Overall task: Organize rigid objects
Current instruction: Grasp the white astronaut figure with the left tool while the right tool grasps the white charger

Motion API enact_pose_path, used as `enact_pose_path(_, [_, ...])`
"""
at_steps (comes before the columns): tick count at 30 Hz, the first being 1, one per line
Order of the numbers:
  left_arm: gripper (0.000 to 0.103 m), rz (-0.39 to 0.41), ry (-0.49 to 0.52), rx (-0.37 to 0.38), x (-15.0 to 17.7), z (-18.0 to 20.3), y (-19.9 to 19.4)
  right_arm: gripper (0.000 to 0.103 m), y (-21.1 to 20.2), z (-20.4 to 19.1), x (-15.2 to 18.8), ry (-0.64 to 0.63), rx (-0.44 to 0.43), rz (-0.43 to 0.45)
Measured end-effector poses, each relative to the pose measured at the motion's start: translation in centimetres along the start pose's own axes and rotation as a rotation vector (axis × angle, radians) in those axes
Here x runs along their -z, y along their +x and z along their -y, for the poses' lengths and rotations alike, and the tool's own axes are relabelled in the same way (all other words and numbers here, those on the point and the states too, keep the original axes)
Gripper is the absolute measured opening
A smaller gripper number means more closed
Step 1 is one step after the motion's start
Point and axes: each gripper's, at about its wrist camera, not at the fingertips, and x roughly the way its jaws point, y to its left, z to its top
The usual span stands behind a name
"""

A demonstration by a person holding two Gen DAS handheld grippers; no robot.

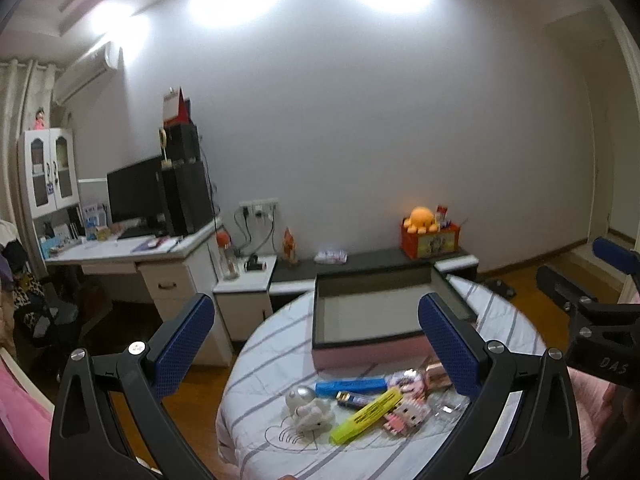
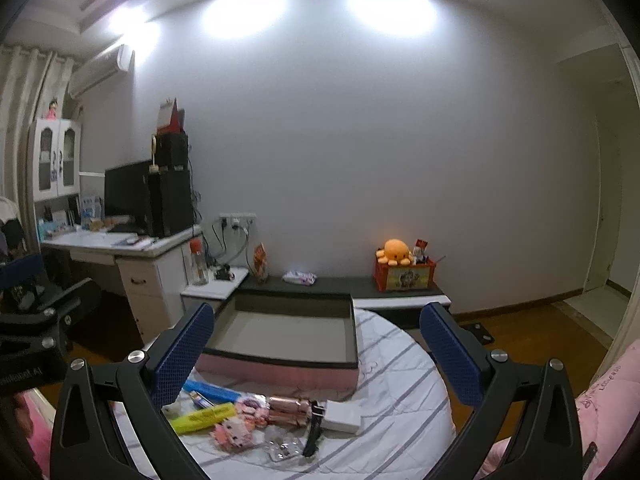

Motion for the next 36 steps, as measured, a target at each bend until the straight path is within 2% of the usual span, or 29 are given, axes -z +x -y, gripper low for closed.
enact_pose_path(5, [0.103,-0.152,0.012,0.006,3.4,-1.1,4.6,0.103,3.9,0.4,2.9,-0.021,0.002,-0.118])
enact_pose_path(10, [0.103,-0.362,0.031,-0.020,8.7,-2.7,9.5,0.103,7.5,0.7,6.9,-0.037,0.002,-0.252])
enact_pose_path(13, [0.103,-0.477,0.028,0.000,11.5,-2.9,11.8,0.103,9.6,0.9,9.8,-0.042,0.000,-0.345])
enact_pose_path(15, [0.103,-0.520,0.030,0.030,12.5,-2.5,12.8,0.103,10.5,0.8,11.1,-0.037,-0.008,-0.394])
enact_pose_path(17, [0.103,-0.545,0.056,0.071,13.0,-1.5,13.5,0.103,11.3,0.8,12.1,-0.037,-0.019,-0.431])
enact_pose_path(21, [0.103,-0.592,0.061,0.085,13.6,-0.8,14.8,0.103,12.4,0.7,13.3,-0.046,-0.016,-0.461])
enact_pose_path(28, [0.103,-0.612,-0.048,0.070,14.1,-2.8,16.6,0.103,12.8,1.2,13.8,-0.018,-0.028,-0.480])
enact_pose_path(34, [0.103,-0.672,-0.221,0.146,15.1,-5.0,18.6,0.103,13.3,1.3,13.8,-0.012,-0.038,-0.482])
enact_pose_path(36, [0.103,-0.666,-0.210,0.124,15.3,-4.9,18.7,0.103,13.4,1.4,13.8,-0.008,-0.039,-0.482])
